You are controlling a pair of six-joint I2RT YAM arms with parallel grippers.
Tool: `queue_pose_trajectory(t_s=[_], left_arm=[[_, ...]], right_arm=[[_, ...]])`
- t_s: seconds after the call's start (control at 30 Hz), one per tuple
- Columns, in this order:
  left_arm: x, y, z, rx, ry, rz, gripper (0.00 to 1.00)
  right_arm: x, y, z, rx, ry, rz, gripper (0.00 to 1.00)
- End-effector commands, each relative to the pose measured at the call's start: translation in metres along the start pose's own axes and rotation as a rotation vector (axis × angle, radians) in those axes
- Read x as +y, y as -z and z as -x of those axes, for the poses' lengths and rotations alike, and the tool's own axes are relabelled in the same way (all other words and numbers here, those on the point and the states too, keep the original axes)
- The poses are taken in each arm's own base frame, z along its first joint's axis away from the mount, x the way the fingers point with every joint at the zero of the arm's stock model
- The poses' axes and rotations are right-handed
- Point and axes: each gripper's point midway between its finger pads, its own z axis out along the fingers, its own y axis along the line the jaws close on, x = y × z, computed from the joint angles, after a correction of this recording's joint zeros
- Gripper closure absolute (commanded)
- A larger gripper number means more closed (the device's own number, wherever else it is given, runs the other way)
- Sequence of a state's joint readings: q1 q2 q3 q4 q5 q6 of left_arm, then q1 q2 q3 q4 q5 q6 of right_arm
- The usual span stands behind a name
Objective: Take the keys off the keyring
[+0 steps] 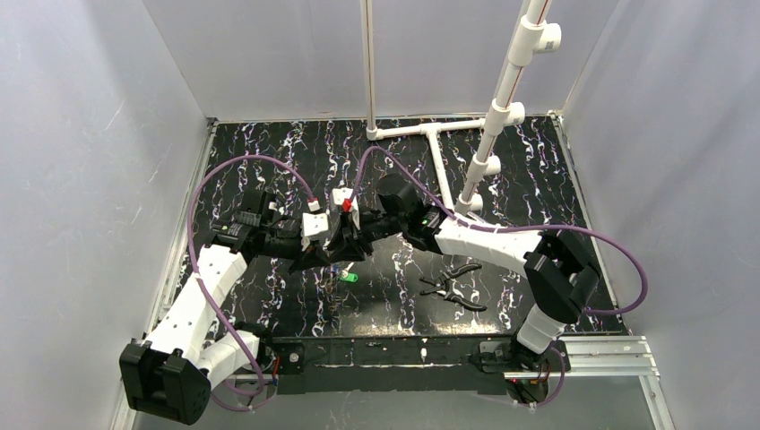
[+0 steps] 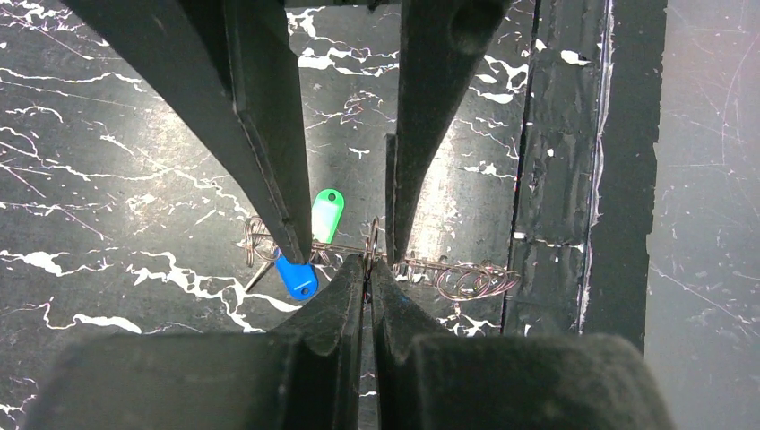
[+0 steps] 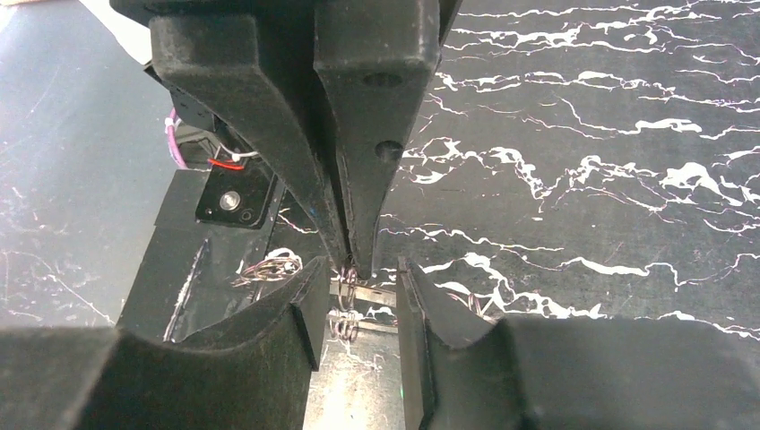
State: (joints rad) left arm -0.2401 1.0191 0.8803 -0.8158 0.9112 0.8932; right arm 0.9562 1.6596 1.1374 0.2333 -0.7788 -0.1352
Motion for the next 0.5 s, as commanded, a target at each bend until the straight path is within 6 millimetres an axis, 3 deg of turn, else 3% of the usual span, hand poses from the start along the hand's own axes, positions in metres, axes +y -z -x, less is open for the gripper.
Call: queue_pose_trajectory(t_s=[0.0,0.3,0.4,0.47], left_arm=[[-0.003,0.006,0.020,-0.044,-0.043,0.003,1.00],[-0.004,0.006,0.019,-0.044,-0.045,0.004,1.00],[-0.004,0.006,0.020,-0.046,-0.045,0.003,1.00],[-0.004,0.006,0.020,-0.044,-0.041,0.003,1.00]], right_arm=[[-0.005,-0.007,0.012,-0.008,0.049,-0.018,0.59],[-0.007,-0.006,0.000,0.026,0.055,-0.039,0.64],[-0.008,-0.005,-0.003,0.037,0.059,-0.044,0.74],[-0.007,-0.006,-0.003,0.039,0.062,-0.043,0.91]])
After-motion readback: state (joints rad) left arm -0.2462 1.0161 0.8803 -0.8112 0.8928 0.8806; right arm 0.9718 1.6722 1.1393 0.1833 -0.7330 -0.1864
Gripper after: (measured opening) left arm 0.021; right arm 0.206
